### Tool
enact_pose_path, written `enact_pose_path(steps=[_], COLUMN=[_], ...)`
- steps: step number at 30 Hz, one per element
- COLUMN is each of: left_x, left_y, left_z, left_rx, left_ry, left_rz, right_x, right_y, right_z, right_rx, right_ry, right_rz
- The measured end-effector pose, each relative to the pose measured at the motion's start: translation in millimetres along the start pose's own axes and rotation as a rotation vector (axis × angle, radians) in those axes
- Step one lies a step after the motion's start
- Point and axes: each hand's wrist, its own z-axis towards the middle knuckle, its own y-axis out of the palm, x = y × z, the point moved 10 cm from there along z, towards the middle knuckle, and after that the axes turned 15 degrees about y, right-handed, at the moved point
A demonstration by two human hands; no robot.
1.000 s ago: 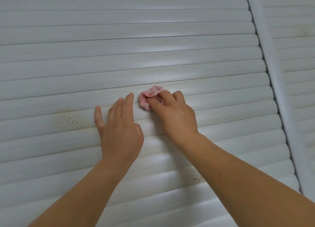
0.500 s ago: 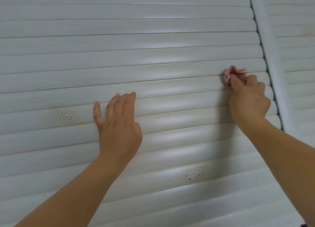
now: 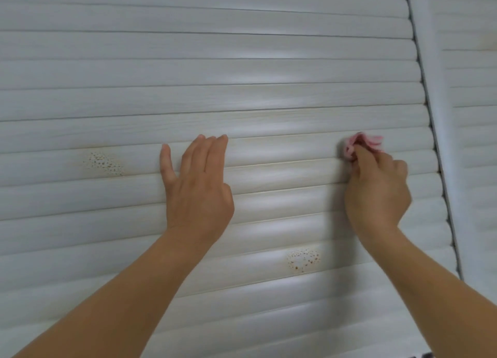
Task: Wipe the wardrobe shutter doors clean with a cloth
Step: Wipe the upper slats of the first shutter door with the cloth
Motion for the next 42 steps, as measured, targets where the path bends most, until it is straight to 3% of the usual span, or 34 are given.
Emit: enact_pose_path(steps=[8, 12, 18, 22, 23, 26, 27, 31, 32, 36, 42], left_x=[1, -4, -16, -22, -23, -27, -28, -26, -25, -25, -54], left_y=[-7, -13, -22, -25, -27, -32, -32, -30, -30, -34, -40], left_z=[-12, -18, -31, -35, -35, -37, -38, -39, -40, -42, -56], left_rx=[-0.015, -0.035, -0.058, -0.07, -0.069, -0.062, -0.062, -0.06, -0.055, -0.043, -0.074], left_ry=[0.09, 0.109, 0.135, 0.134, 0.136, 0.131, 0.132, 0.133, 0.135, 0.142, 0.074], left_rz=[-0.05, -0.07, -0.077, -0.091, -0.091, -0.091, -0.093, -0.105, -0.11, -0.121, -0.097], right_x=[-109, -106, -40, -86, -78, -23, -22, -73, -67, -14, -77], right_y=[-6, -3, 0, 2, 3, 4, 2, 6, 4, -1, 7], right_z=[-90, -89, -41, -67, -58, -26, -30, -64, -60, -33, -78], right_rx=[0.084, 0.043, -0.044, -0.029, -0.064, -0.13, -0.138, -0.168, -0.168, -0.171, -0.109], right_ry=[-0.345, -0.44, 0.07, -0.304, -0.282, 0.139, 0.192, -0.189, -0.167, 0.265, 0.008], right_rz=[0.101, -0.02, -0.078, -0.154, -0.188, -0.228, -0.244, -0.179, -0.179, -0.145, -0.051])
